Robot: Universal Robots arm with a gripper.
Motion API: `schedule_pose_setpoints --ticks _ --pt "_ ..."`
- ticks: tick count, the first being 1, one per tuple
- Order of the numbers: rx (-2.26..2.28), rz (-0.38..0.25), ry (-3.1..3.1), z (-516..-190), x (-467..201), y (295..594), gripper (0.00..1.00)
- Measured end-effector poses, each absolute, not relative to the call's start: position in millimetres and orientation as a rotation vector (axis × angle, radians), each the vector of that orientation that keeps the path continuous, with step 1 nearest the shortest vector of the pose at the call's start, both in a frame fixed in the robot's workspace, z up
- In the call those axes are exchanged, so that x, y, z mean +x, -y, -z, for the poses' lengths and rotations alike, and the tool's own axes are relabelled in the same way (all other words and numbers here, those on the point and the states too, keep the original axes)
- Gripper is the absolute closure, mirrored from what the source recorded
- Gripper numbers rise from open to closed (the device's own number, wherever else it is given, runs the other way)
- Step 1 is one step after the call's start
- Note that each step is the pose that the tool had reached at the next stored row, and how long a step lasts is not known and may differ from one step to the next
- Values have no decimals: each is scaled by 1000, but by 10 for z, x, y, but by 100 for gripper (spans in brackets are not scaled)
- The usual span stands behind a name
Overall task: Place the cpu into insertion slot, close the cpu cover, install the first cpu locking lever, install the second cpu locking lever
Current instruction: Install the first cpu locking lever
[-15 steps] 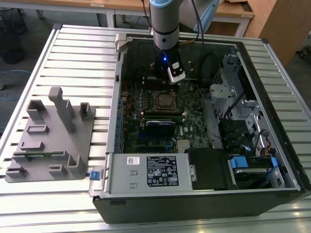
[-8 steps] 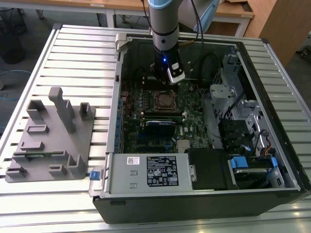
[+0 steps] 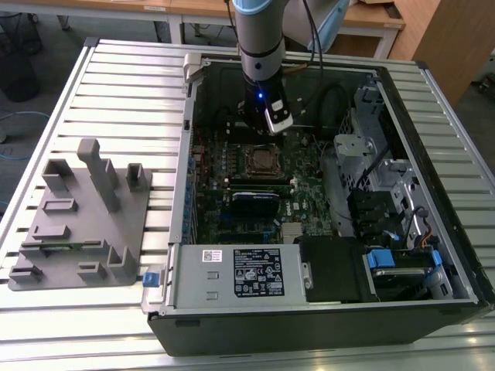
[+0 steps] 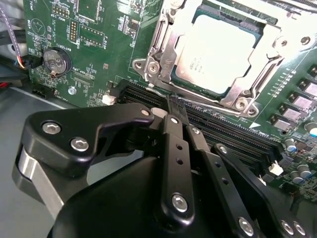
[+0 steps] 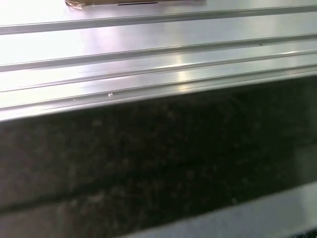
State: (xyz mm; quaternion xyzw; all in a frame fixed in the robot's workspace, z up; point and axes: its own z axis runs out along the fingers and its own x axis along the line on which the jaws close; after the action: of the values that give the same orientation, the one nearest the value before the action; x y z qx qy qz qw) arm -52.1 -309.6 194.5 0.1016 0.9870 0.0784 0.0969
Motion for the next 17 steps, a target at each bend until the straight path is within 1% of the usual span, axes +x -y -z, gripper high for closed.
schedule_pose_setpoints --ticks 17 --pt "297 -230 -2903 -1965 -560 3074 89"
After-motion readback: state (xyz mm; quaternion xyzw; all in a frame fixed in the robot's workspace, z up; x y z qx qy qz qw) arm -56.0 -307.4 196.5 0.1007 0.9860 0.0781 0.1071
